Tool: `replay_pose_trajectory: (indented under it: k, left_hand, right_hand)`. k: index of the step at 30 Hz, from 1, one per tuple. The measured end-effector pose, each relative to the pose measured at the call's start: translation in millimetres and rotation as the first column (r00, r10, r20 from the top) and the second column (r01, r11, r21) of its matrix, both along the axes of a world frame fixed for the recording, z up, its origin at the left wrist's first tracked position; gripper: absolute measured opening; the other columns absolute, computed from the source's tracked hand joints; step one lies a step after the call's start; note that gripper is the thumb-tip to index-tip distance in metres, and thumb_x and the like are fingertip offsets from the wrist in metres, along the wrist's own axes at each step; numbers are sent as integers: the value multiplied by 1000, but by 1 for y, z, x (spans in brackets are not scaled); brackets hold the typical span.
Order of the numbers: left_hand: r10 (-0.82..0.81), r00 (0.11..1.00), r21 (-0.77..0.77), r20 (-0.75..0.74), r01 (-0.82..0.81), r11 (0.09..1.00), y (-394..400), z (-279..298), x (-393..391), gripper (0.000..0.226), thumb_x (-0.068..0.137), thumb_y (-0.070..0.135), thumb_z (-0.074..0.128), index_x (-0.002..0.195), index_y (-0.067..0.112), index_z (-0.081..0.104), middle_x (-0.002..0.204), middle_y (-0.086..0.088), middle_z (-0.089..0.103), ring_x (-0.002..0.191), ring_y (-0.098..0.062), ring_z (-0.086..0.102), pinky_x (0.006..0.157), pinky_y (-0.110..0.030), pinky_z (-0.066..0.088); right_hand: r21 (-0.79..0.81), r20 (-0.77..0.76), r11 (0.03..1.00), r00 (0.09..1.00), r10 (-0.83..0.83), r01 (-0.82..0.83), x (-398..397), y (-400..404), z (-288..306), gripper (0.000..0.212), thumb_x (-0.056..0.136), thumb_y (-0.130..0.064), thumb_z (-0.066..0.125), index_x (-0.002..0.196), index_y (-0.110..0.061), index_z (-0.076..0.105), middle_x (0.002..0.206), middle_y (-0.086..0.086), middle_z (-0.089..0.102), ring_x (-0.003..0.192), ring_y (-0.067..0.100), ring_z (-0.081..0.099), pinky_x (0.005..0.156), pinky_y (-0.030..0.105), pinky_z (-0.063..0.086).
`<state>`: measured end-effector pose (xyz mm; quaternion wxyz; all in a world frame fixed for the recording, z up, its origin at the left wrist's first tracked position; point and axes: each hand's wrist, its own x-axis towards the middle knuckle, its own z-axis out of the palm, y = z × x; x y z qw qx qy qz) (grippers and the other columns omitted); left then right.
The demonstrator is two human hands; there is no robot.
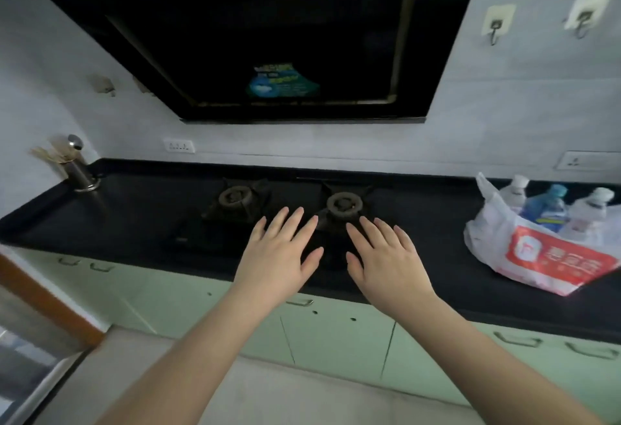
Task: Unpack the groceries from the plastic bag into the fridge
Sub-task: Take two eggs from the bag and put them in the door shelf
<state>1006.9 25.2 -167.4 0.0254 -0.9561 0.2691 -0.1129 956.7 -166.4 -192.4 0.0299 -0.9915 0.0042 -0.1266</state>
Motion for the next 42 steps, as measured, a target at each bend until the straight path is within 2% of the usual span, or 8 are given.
replay_pose_trajectory:
  k: [9,19,24,27,31,33,37,42]
  left_hand:
    - [-315,949,-10,-4,315,949,-98,-10,40,65,95,57,15,152,29,29,159,-1,30,148,-23,22,119,-47,17]
    - [-545,837,-9,-56,545,838,-184,-32,72,69,93,57,12,150,26,37,156,-3,36,147,-25,25,118,-47,20]
    - [-657,750,-4,-72,659,752,-250,-39,58,74,90,57,3,153,27,26,161,0,24,150,-22,14,121,-45,11]
    - [-692,714,6,-102,696,718,-291,-45,47,68,94,57,7,154,27,21,163,0,18,151,-22,8,122,-45,8]
    - [-716,688,24,-118,723,691,-341,-57,35,69,93,57,7,155,27,18,162,-1,20,151,-23,9,121,-45,7]
    - [-711,688,32,-147,722,691,-366,-67,27,64,97,55,16,155,27,18,163,-1,18,151,-22,7,121,-45,6]
    - [-696,700,72,-159,711,699,-406,-79,17,75,89,56,4,154,26,26,161,-1,24,150,-22,11,120,-43,7]
    - [-649,740,31,-174,663,748,-438,-91,17,67,96,55,12,153,25,27,161,-3,24,150,-23,11,120,-44,5]
  right_hand:
    - [-19,5,959,959,-282,282,-12,-74,-5,58,92,-44,28,136,-17,53,139,9,56,128,31,50,106,48,40]
    - [-39,-14,815,815,-579,578,-40,-141,-12,58,91,-46,30,138,-19,50,140,6,54,131,30,48,107,47,37]
    - [-41,-56,766,764,-643,641,-71,-179,-25,63,91,-51,22,142,-21,45,144,5,50,134,28,44,112,46,33]
    - [-38,-79,730,727,-683,682,-89,-210,-33,64,91,-51,23,143,-21,43,145,4,49,135,27,42,112,45,31]
    - [-23,-91,739,735,-672,673,-98,-251,-42,64,91,-52,22,146,-23,39,148,3,46,137,27,39,114,46,27]
    - [-8,-111,751,746,-657,660,-104,-272,-46,61,93,-51,26,146,-24,39,148,3,45,137,27,39,114,47,27]
    - [33,-116,764,761,-638,645,-117,-316,-52,60,90,-49,29,140,-21,48,141,4,53,130,28,48,109,47,36]
    - [25,-138,789,784,-606,614,-117,-362,-67,63,91,-49,26,144,-19,44,144,4,50,136,29,41,113,45,29]
